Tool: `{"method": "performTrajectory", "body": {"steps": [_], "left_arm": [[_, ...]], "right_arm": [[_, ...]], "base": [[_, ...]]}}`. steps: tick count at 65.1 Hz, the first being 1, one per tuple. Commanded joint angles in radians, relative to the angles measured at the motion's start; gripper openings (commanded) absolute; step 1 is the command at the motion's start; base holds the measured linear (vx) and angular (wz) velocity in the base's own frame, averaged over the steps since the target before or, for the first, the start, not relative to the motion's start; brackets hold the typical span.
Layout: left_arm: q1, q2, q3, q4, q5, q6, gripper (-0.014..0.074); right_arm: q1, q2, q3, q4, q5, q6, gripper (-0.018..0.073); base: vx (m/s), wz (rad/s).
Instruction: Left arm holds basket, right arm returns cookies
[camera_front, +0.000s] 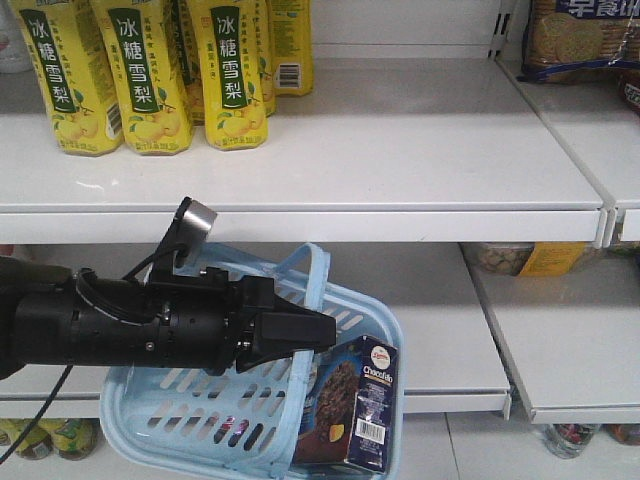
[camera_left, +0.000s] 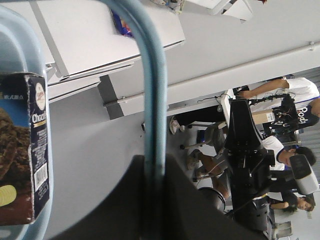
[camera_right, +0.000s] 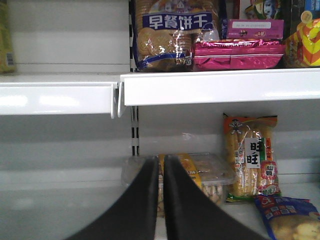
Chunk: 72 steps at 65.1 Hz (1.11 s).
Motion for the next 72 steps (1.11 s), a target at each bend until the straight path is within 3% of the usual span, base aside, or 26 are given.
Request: {"method": "performTrajectory", "body": {"steps": [1,23,33,60,72], "left_arm": [[-0.003,-0.041,-0.033,-0.132,0.03,0.013,-0.0003],[-0.003,-0.041,-0.033,-0.132,0.03,0.013,-0.0003],[-0.003,-0.041,-0.033,-0.132,0.03,0.013,-0.0003],[-0.003,-0.041,-0.033,-0.132,0.03,0.013,-0.0003],[-0.003,-0.041,-0.033,-0.132,0.03,0.013,-0.0003]], "right_arm": [[-0.003,0.017,-0.038,0.026,-0.04,0.047,-0.0006],[-0.003,0.469,-0.384,0.17,0.221,0.075,-0.0006],[-0.003,0.584,-0.403,0.209,0.173,0.076,-0.0006],[-0.003,0.637,-0.403,0.225,0.217,0.067,0.002],[-0.003,0.637,-0.46,0.231,0.346,0.064,0.0146]], "base": [[0.0,0.0],[0.0,0.0],[0.0,0.0],[0.0,0.0],[0.0,0.0]]}}
